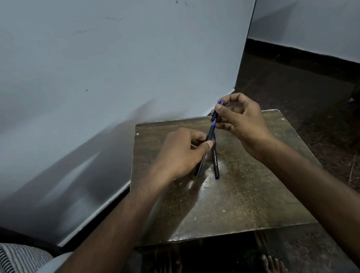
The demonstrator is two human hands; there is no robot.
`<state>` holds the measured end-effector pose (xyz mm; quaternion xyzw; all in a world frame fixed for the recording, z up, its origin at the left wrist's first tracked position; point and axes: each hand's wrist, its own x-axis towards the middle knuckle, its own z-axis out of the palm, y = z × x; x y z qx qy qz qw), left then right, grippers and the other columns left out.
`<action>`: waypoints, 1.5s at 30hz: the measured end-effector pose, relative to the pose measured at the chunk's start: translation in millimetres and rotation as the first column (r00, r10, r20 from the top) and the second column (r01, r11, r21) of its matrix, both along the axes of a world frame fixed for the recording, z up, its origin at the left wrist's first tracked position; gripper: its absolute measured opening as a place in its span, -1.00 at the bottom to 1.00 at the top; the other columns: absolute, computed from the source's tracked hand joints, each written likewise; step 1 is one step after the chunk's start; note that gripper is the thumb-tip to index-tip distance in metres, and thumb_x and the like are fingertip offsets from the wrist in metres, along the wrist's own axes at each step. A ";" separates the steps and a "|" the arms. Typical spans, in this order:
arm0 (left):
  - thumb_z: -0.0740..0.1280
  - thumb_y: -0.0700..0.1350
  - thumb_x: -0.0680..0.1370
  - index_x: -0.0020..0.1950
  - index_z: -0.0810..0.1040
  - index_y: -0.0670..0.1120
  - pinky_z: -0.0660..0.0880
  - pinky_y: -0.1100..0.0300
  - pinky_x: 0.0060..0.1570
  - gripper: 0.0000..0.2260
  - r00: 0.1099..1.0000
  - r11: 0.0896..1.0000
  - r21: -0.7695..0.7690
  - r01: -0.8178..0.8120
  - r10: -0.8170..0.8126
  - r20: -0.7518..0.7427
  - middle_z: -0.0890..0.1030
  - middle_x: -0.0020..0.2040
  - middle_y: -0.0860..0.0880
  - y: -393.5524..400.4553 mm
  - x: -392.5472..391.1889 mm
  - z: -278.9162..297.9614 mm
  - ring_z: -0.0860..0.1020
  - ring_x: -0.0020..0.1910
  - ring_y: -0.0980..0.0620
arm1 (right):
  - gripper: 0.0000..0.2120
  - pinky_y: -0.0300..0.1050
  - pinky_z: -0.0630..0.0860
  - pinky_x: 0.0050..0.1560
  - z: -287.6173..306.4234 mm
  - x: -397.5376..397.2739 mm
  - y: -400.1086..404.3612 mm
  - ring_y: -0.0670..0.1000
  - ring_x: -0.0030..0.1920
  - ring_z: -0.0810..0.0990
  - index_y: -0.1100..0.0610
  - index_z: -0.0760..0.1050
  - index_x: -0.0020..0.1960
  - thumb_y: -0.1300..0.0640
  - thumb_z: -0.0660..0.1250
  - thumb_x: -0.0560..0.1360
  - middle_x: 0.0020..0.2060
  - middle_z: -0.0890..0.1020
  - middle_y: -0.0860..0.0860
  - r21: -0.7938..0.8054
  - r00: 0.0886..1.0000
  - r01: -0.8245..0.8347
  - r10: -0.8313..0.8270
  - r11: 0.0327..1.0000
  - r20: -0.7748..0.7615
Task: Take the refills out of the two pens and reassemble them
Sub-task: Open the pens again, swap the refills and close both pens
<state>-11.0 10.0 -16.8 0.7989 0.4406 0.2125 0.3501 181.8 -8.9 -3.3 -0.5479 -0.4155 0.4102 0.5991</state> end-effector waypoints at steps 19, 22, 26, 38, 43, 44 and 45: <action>0.54 0.03 0.62 -0.14 0.78 0.13 0.39 0.57 -0.34 -0.86 0.986 0.990 -0.045 -0.136 0.140 0.096 0.71 -0.34 0.22 -0.4 5.1 -8.1 0.60 -0.35 0.43 | -0.81 -0.05 0.64 -0.02 -10.2 6.0 -3.2 0.07 -0.15 0.71 0.27 0.64 0.14 0.26 0.54 0.57 -0.12 0.75 0.17 -0.152 0.969 -0.222 0.235 0.963 0.073; 0.54 0.00 0.63 -0.27 0.70 0.11 0.37 0.54 -0.37 -0.74 0.984 0.989 -0.067 -0.133 0.140 0.111 0.64 -0.45 0.27 -4.5 8.1 -8.4 0.57 -0.42 0.40 | -0.84 0.01 0.62 0.04 -7.5 5.1 -4.8 0.08 -0.12 0.67 0.29 0.65 0.12 0.24 0.52 0.59 -0.09 0.70 0.22 -0.183 0.960 -0.248 0.267 0.951 0.088; 0.55 -0.04 0.62 -0.32 0.63 0.15 0.37 0.57 -0.37 -0.68 0.979 0.987 -0.064 -0.149 0.156 0.134 0.57 -0.50 0.34 -8.0 10.4 -7.4 0.55 -0.43 0.43 | -0.79 0.07 0.61 0.10 -3.3 3.9 -7.5 0.12 -0.10 0.65 0.37 0.65 0.16 0.24 0.50 0.61 -0.10 0.69 0.21 -0.199 0.954 -0.260 0.282 0.945 0.096; 0.59 0.24 0.50 0.14 0.80 0.10 0.68 0.33 -0.10 -0.68 0.991 0.993 -0.042 -0.108 0.111 0.075 0.80 -0.15 0.17 -10.9 20.8 8.2 0.75 -0.18 0.31 | -0.92 -0.20 0.68 -0.21 3.9 21.5 -22.4 -0.03 -0.23 0.76 0.20 0.69 0.05 0.19 0.52 0.61 -0.23 0.73 0.06 -0.154 0.974 0.022 0.013 0.988 0.224; 0.55 0.15 0.58 -0.20 0.70 -0.03 0.74 0.12 -0.27 -0.70 0.969 0.974 0.041 -0.224 0.227 -0.096 0.74 -0.32 -0.01 -13.8 29.0 -6.5 0.76 -0.31 -0.01 | -0.93 -0.26 0.62 -0.28 -9.1 30.0 -17.3 -0.02 -0.22 0.77 0.11 0.71 0.06 0.12 0.50 0.63 -0.12 0.77 0.06 -0.347 0.835 0.107 0.105 0.932 0.540; 0.56 0.16 0.56 -0.25 0.67 -0.04 0.75 0.00 -0.21 -0.67 0.964 0.972 0.062 -0.227 0.233 -0.127 0.75 -0.32 -0.06 -15.0 32.5 -8.4 0.77 -0.29 -0.07 | -0.94 -0.25 0.64 -0.29 -13.9 27.5 -16.0 -0.03 -0.24 0.78 0.10 0.73 0.04 0.11 0.53 0.61 -0.15 0.78 0.04 -0.370 0.791 0.116 0.140 0.922 0.595; 0.58 0.17 0.55 -0.26 0.67 -0.06 0.75 -0.09 -0.17 -0.64 0.959 0.971 0.072 -0.228 0.237 -0.154 0.75 -0.30 -0.09 -14.9 35.6 -9.5 0.76 -0.29 -0.08 | -0.94 -0.23 0.66 -0.29 -18.4 25.0 -14.0 -0.03 -0.26 0.78 0.10 0.74 0.01 0.11 0.55 0.59 -0.19 0.79 0.04 -0.375 0.763 0.125 0.153 0.918 0.628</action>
